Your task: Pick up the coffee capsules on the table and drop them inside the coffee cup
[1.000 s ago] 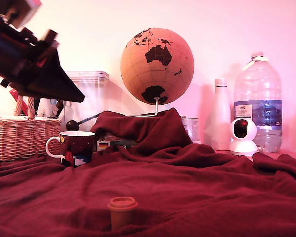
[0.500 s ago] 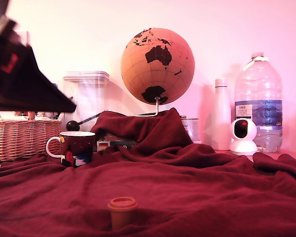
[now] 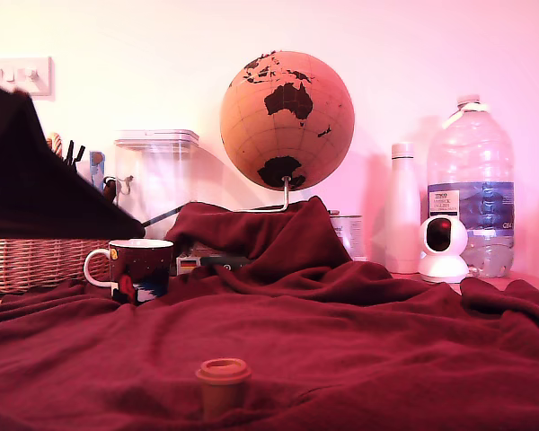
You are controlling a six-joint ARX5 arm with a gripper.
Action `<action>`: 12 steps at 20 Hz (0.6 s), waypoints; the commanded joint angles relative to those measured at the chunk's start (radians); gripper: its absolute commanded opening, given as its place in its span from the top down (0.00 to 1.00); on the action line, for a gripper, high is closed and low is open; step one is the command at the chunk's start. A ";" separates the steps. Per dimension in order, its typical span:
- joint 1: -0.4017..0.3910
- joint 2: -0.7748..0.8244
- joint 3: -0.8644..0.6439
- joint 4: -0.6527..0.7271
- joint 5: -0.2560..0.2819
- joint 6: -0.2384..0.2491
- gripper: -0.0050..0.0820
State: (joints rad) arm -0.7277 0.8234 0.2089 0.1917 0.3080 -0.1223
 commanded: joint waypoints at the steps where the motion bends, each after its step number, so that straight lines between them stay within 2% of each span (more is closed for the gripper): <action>1: -0.027 -0.001 -0.041 0.003 -0.012 -0.002 0.96; 7: -0.120 -0.041 -0.130 0.030 -0.085 -0.012 0.96; 12: -0.137 -0.051 -0.136 0.015 -0.088 -0.009 0.96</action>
State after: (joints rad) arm -0.8627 0.7731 0.0784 0.2020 0.2207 -0.1291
